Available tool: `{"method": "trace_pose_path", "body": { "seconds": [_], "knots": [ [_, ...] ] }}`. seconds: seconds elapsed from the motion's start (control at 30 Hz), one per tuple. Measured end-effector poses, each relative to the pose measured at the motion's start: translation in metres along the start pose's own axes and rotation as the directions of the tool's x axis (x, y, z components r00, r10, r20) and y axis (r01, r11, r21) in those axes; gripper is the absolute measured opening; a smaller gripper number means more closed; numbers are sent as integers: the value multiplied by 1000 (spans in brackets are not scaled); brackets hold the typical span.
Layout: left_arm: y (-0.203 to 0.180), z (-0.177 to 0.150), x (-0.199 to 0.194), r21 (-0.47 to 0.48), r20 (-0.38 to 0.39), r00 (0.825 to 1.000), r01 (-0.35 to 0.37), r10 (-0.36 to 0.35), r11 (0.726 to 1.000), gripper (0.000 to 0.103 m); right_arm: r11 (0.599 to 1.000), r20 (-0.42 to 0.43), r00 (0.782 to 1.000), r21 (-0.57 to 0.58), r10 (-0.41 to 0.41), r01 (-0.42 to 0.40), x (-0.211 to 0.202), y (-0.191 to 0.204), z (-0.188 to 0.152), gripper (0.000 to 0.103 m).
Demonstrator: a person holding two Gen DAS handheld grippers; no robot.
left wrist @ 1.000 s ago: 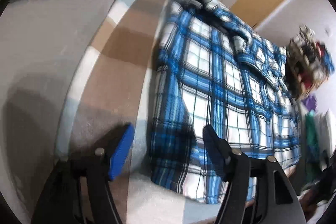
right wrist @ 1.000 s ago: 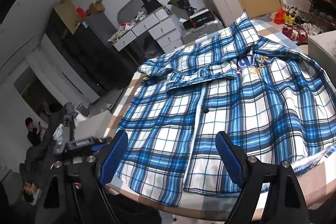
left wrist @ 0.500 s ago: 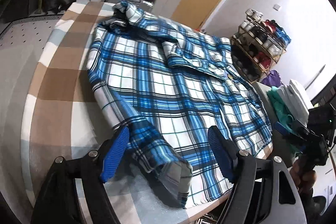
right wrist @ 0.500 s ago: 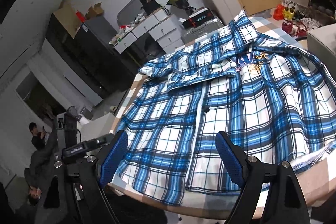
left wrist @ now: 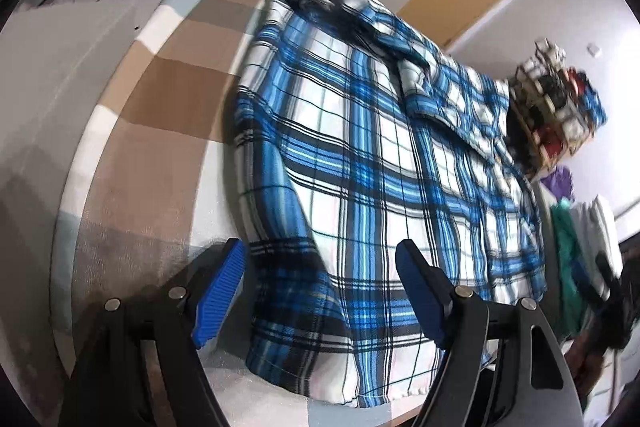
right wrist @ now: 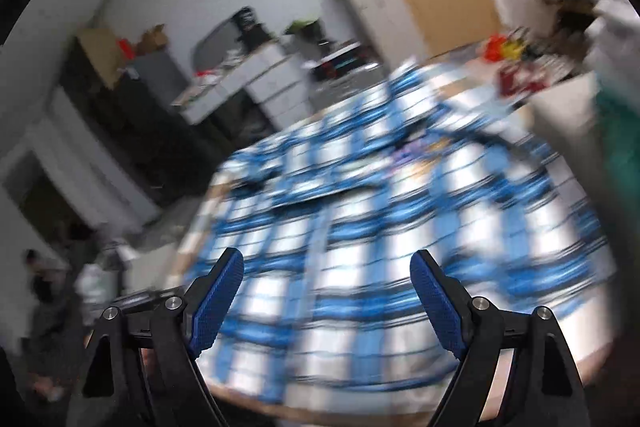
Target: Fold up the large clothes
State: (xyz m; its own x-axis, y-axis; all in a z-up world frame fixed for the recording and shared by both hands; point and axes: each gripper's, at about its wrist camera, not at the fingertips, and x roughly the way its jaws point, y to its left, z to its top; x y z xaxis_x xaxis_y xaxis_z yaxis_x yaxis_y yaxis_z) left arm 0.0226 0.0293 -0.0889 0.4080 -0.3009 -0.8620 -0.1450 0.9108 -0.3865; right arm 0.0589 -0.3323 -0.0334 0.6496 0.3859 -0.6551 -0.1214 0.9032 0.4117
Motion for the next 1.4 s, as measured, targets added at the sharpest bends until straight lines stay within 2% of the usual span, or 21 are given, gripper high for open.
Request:
{"method": "trace_pose_path", "body": {
  "seconds": [0.03,0.17,0.2,0.3,0.37,0.4,0.47,0.6,0.67,0.7,0.77,0.8,0.83,0.9,0.97,1.03,1.1,1.17,1.27,1.3,1.4],
  "knots": [
    [-3,0,2,18,-4,1000,-8,8,1000,71,996,-32,996,-37,-80,79,0,-10,8,86],
    [-6,2,6,62,-6,994,-111,112,992,16,961,-118,957,-118,-265,252,11,-41,21,86],
    [-7,1,7,80,-1,989,-148,149,986,11,955,-163,944,-121,-287,269,18,-51,23,86],
    [-10,2,8,116,2,984,-175,176,978,9,937,-236,907,-117,-350,331,34,-73,24,84],
    [-11,2,8,130,6,982,-190,191,973,8,917,-307,865,-157,-397,365,51,-83,23,83],
    [-12,2,8,135,8,980,-196,197,971,8,894,-336,829,-206,-447,398,61,-86,21,83],
    [-13,2,9,143,9,979,-204,205,968,8,855,-351,782,-268,-515,443,73,-86,18,80],
    [-16,3,11,162,12,975,-223,224,961,8,822,-387,728,-336,-565,459,88,-86,12,81],
    [-18,2,11,178,18,969,-247,248,952,6,799,-391,703,-389,-594,458,91,-84,5,71],
    [-20,2,12,192,22,965,-261,262,946,5,803,-384,713,-394,-587,448,89,-83,4,65],
    [-24,0,13,222,39,950,-310,309,924,5,834,-421,727,-376,-542,404,87,-81,3,14],
    [-27,-1,14,240,51,940,-340,338,909,5,834,-434,719,-379,-544,402,85,-81,0,2],
    [-29,-2,15,256,63,930,-366,363,895,5,826,-429,713,-391,-554,407,84,-80,-1,2],
    [-30,-3,15,268,82,912,-410,403,872,5,831,-410,735,-396,-541,390,80,-74,-2,2],
    [-28,-3,15,265,85,908,-416,409,870,5,833,-360,769,-392,-529,389,65,-64,4,1],
    [-26,-3,14,262,92,901,-434,425,862,5,820,-307,786,-409,-536,400,51,-54,10,1],
    [-25,-3,14,262,99,894,-447,437,855,6,778,-253,775,-456,-579,432,39,-44,15,1],
    [-24,-3,13,256,106,884,-468,456,846,6,720,-208,741,-504,-638,478,27,-41,19,1],
    [-23,-3,12,242,109,877,-481,469,843,6,693,-198,709,-497,-676,522,20,-50,31,1],
    [-23,-3,12,237,108,878,-478,466,846,6,701,-208,710,-486,-673,522,22,-54,36,1],
    [-22,-3,12,227,106,882,-471,459,853,6,812,-292,775,-379,-560,444,22,-63,39,1]
  ]
}}
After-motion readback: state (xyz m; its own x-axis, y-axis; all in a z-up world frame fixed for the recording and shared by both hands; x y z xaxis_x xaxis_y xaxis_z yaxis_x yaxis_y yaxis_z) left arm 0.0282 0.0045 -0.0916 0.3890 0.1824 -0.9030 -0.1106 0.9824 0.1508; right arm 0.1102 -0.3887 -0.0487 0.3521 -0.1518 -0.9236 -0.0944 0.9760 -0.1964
